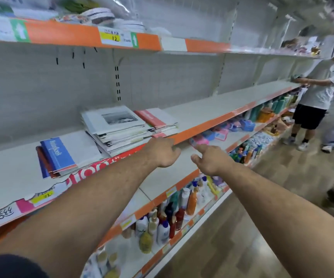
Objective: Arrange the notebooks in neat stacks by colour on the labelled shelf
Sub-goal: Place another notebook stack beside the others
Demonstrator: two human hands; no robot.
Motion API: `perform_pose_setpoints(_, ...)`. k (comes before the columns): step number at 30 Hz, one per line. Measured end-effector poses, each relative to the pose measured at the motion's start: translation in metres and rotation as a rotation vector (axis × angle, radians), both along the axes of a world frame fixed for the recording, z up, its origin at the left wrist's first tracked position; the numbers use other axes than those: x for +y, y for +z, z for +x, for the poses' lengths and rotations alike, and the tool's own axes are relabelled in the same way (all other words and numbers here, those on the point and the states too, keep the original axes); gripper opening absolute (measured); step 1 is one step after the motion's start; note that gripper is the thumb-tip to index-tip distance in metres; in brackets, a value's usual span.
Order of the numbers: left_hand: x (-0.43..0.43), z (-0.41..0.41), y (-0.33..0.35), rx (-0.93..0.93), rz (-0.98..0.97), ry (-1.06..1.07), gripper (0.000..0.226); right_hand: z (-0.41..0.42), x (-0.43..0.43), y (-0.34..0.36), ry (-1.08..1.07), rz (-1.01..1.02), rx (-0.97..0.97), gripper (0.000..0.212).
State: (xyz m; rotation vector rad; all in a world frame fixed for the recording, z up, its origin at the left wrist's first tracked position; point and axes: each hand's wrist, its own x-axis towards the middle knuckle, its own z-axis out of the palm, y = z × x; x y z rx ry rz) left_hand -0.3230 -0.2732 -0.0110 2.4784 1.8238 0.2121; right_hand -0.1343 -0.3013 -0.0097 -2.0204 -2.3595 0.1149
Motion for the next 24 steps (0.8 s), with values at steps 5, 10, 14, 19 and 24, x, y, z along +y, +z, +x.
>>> perform_pose_setpoints(5, 0.085, 0.014, 0.019, -0.008, 0.053, 0.025, 0.054, 0.008, 0.079, 0.015, 0.028, 0.019, 0.035, 0.059)
perform_pose_setpoints(10, 0.153, 0.014, 0.025, 0.025, 0.038, 0.088, 0.056, 0.005, 0.151, 0.025, 0.051, 0.035, 0.048, 0.06)
perform_pose_setpoints(14, 0.188, 0.008, 0.019, 0.058, -0.004, 0.185, 0.058, -0.005, 0.204, 0.016, 0.114, -0.009, 0.112, 0.06)
perform_pose_setpoints(19, 0.219, 0.003, 0.012, 0.077, -0.028, 0.315, 0.056, -0.016, 0.269, 0.006, 0.221, -0.034, 0.177, 0.06)
perform_pose_setpoints(24, 0.231, 0.006, 0.009, 0.092, -0.073, 0.498, 0.051, -0.024, 0.317, 0.003, 0.359, -0.06, 0.219, 0.061)
